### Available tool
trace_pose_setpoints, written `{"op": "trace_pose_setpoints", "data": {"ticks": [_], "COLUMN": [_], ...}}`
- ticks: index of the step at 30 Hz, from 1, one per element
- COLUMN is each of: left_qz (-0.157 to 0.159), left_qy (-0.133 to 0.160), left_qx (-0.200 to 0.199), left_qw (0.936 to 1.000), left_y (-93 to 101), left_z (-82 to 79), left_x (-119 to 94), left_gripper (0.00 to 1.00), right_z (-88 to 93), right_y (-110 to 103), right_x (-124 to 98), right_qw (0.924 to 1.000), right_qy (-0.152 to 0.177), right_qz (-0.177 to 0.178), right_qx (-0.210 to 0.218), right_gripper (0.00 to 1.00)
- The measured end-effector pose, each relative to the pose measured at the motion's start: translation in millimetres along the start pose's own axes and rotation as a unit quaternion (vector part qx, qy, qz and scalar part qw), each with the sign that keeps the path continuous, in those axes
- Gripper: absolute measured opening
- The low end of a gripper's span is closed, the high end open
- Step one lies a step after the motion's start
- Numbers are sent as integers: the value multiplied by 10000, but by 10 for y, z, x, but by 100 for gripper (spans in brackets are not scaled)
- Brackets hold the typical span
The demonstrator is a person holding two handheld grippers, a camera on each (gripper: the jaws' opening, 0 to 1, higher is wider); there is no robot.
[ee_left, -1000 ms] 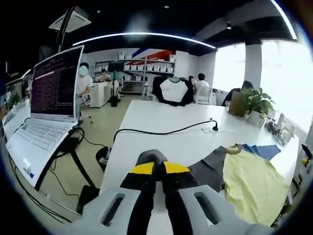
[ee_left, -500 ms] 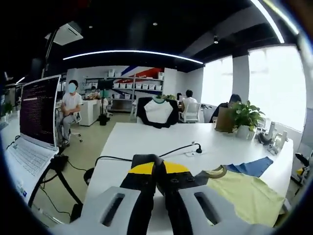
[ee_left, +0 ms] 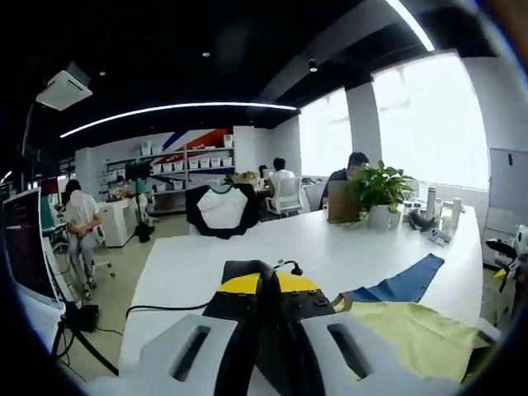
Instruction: Fold the garment on the visible template until the final outline fits inside the template.
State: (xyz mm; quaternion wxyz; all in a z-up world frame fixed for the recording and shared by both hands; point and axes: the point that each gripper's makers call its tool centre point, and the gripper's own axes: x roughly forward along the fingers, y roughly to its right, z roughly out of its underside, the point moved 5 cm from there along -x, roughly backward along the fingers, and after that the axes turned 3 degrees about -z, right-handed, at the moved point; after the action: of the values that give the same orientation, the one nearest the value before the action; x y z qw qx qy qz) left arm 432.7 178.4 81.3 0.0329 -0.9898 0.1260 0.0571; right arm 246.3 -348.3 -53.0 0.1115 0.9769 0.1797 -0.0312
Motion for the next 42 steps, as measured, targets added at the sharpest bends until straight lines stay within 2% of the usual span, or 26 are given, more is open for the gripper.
{"op": "trace_pose_setpoints", "data": {"ticks": [1,2,4,6,8,11,15,21,22,25,29,39,42], "left_qz": [71,212,368,514,523,536,846,935,1084,1307,1361,1607,1637], "left_qy": [26,19,77,64,54,51,51,114,100,46,16,-48,-115], "left_qx": [-79,-326,-384,-153,42,78,-492,-700,-886,-1057,-925,-916,-781], "left_qw": [9999,9992,9986,9985,9986,9985,9952,9931,9901,9858,9864,9827,9834], "left_y": [42,120,206,320,390,477,639,816,892,1028,1200,1509,1616], "left_z": [-22,-47,-98,-113,-117,-125,-147,-170,-164,-135,-42,190,293], "left_x": [16,37,72,104,138,206,280,434,459,533,621,770,830], "left_gripper": [5,5,5,5,5,5,4,4,4,4,4,5,5], "right_z": [-4,-6,0,13,23,38,32,50,55,61,65,94,86], "right_y": [2,5,13,26,37,39,47,73,75,79,95,110,101], "right_x": [-12,-19,-30,-40,-44,-45,-46,-43,-43,-43,-45,30,53], "right_qw": [10000,10000,10000,10000,10000,10000,10000,9999,9999,9999,9999,9998,9998], "right_qy": [8,14,6,-3,-9,-34,-35,-51,-59,-66,-66,-97,-78], "right_qz": [-6,-6,2,4,13,20,28,68,72,74,83,1,-46], "right_qx": [0,-7,-14,18,59,69,68,97,106,113,115,148,153], "right_gripper": [99,99,99,99,99,99,99,99,99,99,99,99,99]}}
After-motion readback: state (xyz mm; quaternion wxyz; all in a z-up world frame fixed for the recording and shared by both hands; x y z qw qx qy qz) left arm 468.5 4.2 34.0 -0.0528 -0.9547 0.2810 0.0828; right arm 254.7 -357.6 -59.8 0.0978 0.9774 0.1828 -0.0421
